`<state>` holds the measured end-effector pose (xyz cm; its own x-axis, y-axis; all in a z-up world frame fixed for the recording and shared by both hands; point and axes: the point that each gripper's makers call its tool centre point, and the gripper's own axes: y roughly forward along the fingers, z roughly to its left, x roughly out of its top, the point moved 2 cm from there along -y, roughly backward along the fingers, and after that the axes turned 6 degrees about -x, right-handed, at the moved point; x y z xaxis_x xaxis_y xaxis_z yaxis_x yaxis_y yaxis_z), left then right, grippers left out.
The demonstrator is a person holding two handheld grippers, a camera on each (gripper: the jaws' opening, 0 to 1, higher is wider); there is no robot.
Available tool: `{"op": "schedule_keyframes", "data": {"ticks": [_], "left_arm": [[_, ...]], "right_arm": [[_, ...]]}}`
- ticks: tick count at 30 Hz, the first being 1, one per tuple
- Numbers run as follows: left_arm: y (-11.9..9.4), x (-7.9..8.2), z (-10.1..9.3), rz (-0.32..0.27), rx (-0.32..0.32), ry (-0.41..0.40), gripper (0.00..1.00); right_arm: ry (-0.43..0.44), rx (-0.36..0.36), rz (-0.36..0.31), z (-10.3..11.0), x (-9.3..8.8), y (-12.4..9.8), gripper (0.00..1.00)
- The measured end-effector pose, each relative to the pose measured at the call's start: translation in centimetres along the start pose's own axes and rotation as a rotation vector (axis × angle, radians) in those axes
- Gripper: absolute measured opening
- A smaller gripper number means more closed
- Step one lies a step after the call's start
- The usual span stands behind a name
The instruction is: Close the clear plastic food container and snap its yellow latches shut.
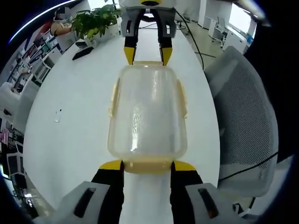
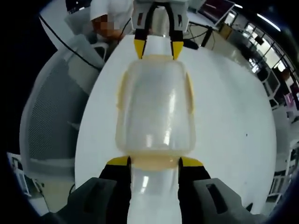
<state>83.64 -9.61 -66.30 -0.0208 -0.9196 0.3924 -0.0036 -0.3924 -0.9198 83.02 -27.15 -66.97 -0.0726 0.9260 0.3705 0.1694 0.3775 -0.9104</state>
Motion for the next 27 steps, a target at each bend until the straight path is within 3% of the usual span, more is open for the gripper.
{"op": "schedule_keyframes", "data": {"ticks": [27], "left_arm": [[3.5, 4.8, 1.0, -0.02, -0.022, 0.027, 0.32]], "right_arm": [[0.052, 0.011, 0.057, -0.1, -5.9, -0.9, 0.35]]}}
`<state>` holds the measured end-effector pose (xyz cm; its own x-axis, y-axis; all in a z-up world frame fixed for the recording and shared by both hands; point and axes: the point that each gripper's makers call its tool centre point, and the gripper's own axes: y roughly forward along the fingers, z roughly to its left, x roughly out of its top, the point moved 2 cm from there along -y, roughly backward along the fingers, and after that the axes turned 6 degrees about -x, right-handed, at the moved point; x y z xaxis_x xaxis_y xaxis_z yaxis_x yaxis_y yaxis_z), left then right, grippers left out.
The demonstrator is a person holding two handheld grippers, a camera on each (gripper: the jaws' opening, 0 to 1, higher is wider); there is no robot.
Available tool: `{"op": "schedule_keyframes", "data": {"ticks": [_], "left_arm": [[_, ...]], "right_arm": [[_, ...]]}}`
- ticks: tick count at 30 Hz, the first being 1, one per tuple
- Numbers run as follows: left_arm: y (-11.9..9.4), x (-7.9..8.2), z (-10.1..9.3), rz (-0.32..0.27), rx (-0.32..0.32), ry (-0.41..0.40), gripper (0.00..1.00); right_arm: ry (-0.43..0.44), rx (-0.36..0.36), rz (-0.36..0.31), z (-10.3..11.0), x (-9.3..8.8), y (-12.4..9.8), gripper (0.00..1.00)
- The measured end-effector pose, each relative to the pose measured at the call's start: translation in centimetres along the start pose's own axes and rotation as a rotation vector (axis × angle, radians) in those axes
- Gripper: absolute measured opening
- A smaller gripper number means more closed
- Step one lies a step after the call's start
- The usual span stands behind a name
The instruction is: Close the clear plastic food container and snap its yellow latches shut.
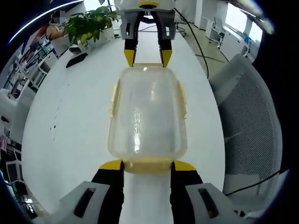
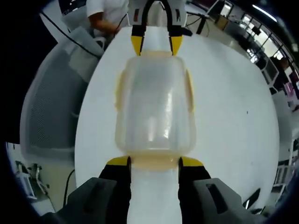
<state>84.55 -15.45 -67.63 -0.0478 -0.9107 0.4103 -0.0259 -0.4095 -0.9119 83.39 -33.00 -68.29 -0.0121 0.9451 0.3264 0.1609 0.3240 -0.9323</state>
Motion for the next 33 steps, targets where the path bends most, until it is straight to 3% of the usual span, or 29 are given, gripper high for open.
{"op": "schedule_keyframes", "data": {"ticks": [17, 33], "left_arm": [[2.7, 2.7, 0.4, -0.004, -0.022, 0.024, 0.32], [4.8, 3.5, 0.7, 0.006, -0.051, 0.021, 0.32]], "right_arm": [[0.027, 0.015, 0.047, 0.3, -3.8, 0.3, 0.36], [0.037, 0.044, 0.096, 0.5, -5.8, 1.4, 0.37]]}}
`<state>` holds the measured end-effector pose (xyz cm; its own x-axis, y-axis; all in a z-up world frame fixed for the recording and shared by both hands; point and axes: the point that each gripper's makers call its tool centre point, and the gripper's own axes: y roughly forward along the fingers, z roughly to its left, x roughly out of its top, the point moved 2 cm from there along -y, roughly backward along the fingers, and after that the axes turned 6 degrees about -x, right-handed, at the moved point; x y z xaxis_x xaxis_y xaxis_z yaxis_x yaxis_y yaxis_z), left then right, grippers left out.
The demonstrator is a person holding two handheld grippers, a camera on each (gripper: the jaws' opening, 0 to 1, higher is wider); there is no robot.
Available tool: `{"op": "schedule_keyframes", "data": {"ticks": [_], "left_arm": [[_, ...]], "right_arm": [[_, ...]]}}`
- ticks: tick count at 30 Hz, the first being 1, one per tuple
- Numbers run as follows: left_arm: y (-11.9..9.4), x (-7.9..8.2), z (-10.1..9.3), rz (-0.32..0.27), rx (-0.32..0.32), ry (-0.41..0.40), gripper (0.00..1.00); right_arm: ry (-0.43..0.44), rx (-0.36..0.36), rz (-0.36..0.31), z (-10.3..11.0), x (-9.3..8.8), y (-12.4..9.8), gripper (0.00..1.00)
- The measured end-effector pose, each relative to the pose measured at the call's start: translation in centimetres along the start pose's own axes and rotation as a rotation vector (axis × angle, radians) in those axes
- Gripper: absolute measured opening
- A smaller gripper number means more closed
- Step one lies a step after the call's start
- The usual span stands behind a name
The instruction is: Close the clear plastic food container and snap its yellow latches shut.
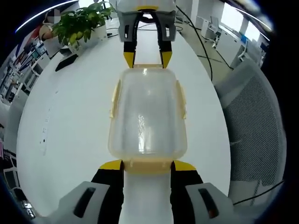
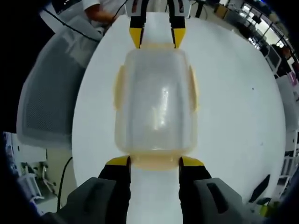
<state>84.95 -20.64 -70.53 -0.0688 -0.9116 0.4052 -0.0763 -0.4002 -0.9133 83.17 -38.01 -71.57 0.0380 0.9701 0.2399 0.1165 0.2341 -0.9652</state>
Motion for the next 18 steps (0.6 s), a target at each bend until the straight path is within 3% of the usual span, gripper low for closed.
{"op": "schedule_keyframes", "data": {"ticks": [18], "left_arm": [[0.63, -0.29, -0.12, -0.005, -0.024, -0.025, 0.34]], "right_arm": [[0.006, 0.01, 0.016, -0.19, -0.36, 0.22, 0.38]]}}
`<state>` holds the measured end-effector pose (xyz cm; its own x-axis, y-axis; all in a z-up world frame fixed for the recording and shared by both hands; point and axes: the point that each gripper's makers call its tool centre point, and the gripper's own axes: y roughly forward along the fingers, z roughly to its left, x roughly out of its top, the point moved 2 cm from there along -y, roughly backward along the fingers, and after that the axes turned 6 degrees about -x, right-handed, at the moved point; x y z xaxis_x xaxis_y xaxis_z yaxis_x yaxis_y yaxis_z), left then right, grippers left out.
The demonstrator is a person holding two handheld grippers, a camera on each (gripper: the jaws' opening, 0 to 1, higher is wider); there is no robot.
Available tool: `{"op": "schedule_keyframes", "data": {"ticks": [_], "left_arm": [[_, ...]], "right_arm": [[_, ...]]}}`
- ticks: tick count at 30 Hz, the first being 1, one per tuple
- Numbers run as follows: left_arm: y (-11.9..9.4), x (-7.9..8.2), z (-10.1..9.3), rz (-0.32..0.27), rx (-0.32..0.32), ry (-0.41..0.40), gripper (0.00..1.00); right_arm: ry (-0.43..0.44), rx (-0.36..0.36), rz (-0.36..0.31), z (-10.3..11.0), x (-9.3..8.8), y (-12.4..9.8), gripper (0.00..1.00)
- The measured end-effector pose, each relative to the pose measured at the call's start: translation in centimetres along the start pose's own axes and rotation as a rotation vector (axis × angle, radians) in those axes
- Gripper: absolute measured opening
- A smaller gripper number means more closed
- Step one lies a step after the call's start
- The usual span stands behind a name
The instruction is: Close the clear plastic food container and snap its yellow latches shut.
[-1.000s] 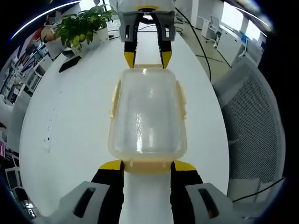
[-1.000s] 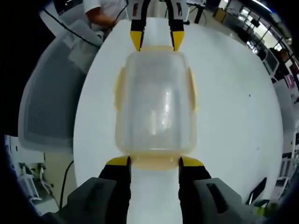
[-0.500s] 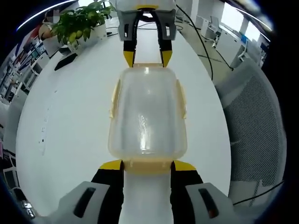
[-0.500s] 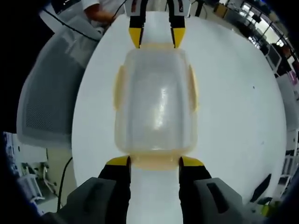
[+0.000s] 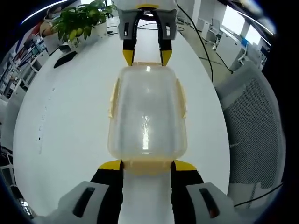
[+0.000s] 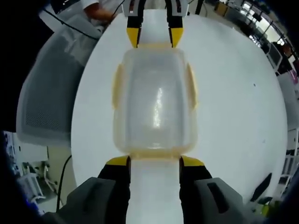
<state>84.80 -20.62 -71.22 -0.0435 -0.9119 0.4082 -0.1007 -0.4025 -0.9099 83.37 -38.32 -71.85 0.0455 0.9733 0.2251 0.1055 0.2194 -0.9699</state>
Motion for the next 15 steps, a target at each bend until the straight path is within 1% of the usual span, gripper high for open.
{"op": "schedule_keyframes", "data": {"ticks": [4, 5, 11, 14, 15], "left_arm": [[-0.1, -0.2, -0.1, 0.033, 0.017, 0.048, 0.34], [-0.1, -0.1, -0.2, 0.031, 0.018, 0.049, 0.34], [-0.8, -0.3, 0.0, 0.022, 0.031, 0.017, 0.36], [-1.2, -0.4, 0.1, 0.008, 0.044, -0.008, 0.37], [-1.3, -0.4, 0.1, 0.004, 0.047, -0.017, 0.37]], "right_arm": [[0.003, -0.005, 0.001, 0.1, -0.1, -0.1, 0.37], [0.004, -0.009, 0.004, 0.1, -0.3, -0.1, 0.38], [0.025, -0.023, 0.013, 0.2, -0.8, -0.5, 0.41], [0.059, -0.037, 0.004, 0.2, -0.9, -1.0, 0.41], [0.085, -0.047, -0.008, 0.2, -0.8, -1.2, 0.4]]}}
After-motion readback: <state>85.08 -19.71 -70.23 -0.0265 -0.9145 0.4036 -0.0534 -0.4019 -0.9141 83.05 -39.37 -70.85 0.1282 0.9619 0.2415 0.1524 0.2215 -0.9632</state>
